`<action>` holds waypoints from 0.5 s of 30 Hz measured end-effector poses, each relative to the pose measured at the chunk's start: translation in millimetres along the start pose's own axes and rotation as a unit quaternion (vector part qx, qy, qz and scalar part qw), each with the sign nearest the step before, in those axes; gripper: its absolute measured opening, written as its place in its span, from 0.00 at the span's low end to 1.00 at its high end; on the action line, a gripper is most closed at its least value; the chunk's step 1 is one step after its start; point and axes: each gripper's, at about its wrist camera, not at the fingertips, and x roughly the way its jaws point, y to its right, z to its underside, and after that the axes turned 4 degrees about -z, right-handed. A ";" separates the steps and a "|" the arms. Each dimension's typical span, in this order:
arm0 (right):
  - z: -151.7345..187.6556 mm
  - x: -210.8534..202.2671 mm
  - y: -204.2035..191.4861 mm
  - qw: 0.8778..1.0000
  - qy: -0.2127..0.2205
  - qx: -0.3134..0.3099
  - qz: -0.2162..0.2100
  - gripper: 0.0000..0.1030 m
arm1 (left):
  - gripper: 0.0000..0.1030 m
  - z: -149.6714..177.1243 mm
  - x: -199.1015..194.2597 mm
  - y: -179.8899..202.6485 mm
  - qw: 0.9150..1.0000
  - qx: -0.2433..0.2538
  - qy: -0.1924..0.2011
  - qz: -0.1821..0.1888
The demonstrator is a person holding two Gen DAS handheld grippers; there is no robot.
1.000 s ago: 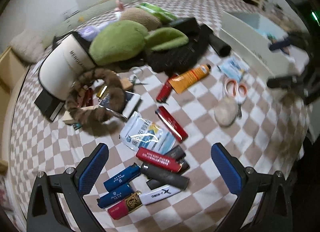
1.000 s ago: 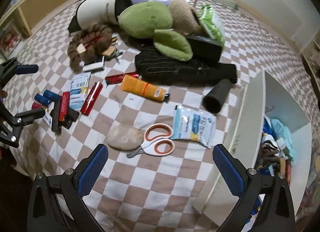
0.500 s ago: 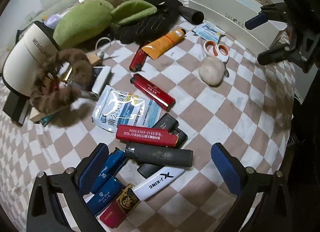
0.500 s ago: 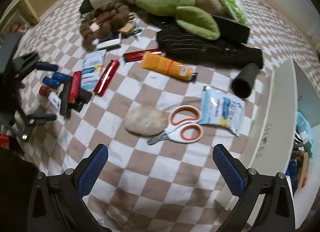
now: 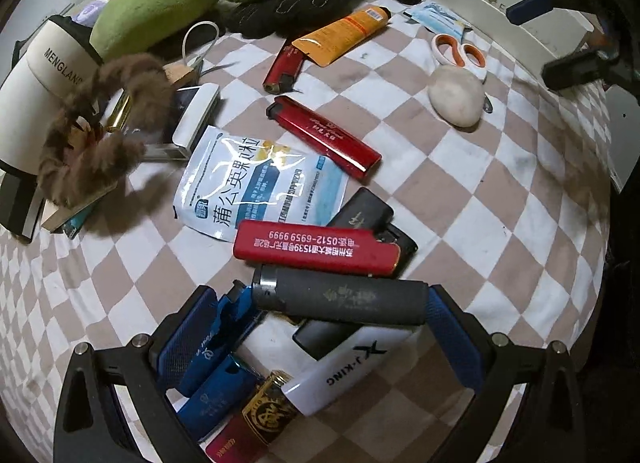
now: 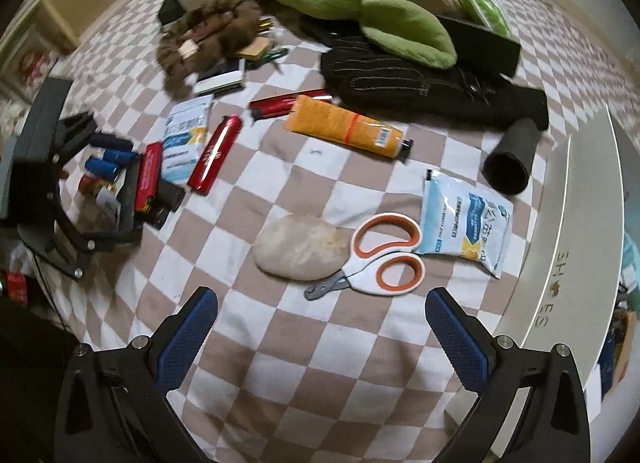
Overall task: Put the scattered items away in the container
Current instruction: 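Lower the right tool to the beige oval stone while the left tool lowers to the black foam tube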
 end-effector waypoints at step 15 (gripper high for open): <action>-17.3 48.1 -8.8 0.998 -0.053 -0.008 -0.036 0.88 | 0.98 -4.4 -0.2 11.3 1.000 0.026 -0.001 0.013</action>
